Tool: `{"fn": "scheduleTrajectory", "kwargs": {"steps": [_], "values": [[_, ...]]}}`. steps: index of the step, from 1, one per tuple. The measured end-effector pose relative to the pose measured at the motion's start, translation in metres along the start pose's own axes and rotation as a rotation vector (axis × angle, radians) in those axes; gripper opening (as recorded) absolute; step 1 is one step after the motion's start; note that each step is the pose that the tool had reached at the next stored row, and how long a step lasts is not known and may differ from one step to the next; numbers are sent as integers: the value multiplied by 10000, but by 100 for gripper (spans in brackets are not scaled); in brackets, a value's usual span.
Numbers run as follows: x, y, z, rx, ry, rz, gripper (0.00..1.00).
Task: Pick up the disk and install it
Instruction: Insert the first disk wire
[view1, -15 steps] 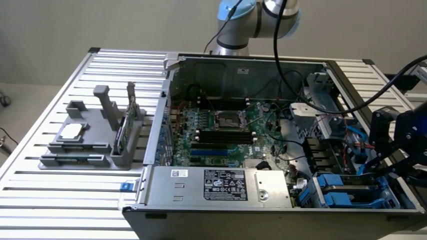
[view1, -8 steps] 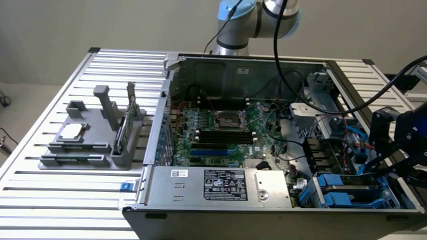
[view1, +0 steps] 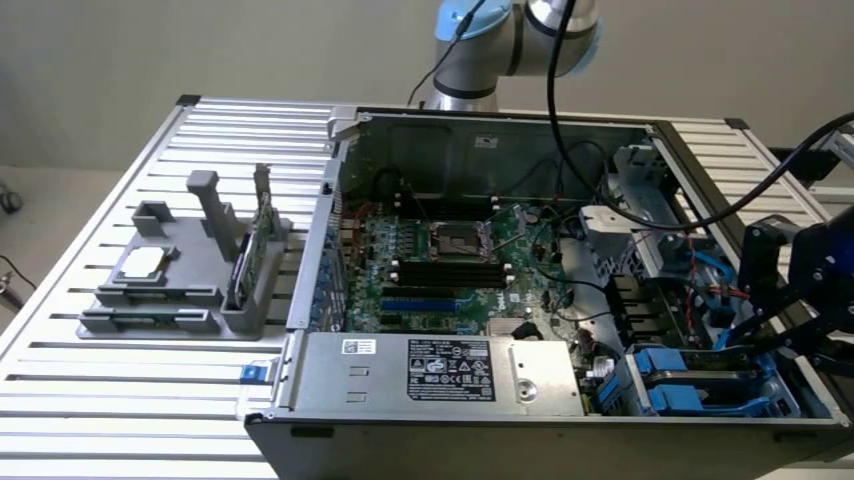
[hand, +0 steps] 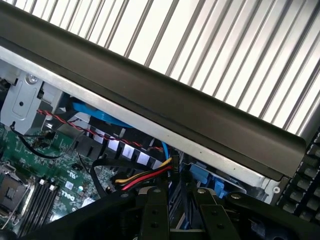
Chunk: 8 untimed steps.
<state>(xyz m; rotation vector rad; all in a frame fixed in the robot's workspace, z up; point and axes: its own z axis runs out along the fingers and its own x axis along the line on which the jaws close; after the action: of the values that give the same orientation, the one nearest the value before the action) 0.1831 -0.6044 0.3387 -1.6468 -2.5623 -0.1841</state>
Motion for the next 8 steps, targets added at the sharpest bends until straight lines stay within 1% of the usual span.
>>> {"fn": "scheduleTrajectory", "kwargs": {"steps": [8], "values": [[-9,1,11,17,5,-120,25]]}}
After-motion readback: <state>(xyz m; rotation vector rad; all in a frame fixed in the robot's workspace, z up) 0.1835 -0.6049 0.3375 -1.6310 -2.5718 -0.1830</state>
